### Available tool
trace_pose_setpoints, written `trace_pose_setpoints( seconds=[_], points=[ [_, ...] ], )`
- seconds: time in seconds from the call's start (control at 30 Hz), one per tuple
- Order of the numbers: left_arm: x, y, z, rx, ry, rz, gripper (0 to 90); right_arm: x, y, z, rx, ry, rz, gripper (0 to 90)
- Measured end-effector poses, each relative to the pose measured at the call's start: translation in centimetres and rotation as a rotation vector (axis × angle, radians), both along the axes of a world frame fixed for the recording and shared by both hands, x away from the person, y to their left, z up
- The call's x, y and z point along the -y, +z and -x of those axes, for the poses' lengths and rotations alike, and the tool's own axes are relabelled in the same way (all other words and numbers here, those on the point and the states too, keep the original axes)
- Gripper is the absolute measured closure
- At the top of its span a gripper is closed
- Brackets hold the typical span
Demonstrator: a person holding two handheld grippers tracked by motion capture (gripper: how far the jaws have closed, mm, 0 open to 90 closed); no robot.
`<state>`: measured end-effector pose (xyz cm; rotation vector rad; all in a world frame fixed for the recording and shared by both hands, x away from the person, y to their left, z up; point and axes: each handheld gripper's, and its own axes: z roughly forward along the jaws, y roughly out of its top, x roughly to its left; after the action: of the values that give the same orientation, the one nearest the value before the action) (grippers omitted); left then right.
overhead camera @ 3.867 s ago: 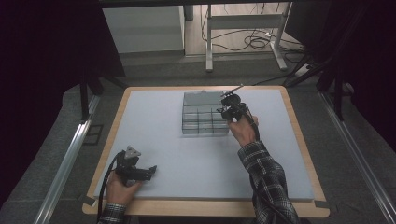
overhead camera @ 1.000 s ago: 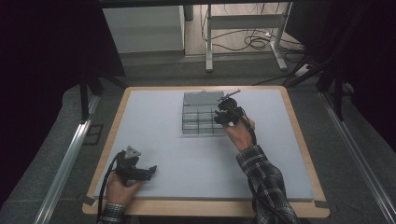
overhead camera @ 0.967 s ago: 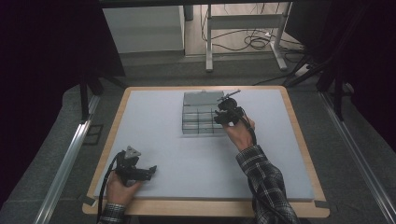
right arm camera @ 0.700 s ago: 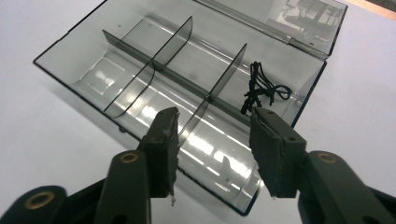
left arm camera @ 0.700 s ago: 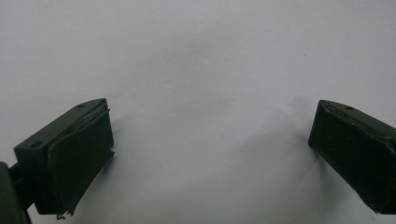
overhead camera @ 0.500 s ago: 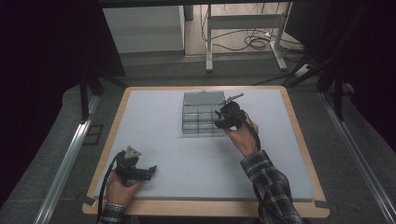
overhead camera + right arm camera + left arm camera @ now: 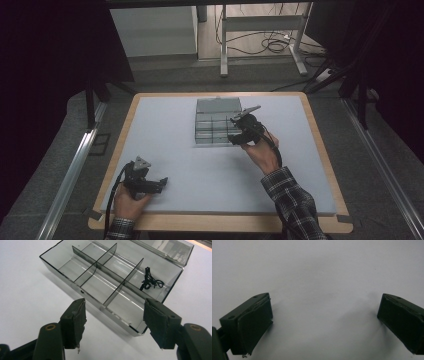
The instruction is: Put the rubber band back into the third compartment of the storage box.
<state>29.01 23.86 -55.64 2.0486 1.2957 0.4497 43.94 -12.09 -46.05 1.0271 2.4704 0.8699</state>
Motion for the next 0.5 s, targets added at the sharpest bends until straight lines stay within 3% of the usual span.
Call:
trace_pose_setpoints(
  seconds=[0.5],
  points=[
    [0.0,0.0,0.0,0.0,0.0,0.0,0.0,0.9,-0.2,1.9,-0.01,0.028,-0.024,29.9]
  ],
)
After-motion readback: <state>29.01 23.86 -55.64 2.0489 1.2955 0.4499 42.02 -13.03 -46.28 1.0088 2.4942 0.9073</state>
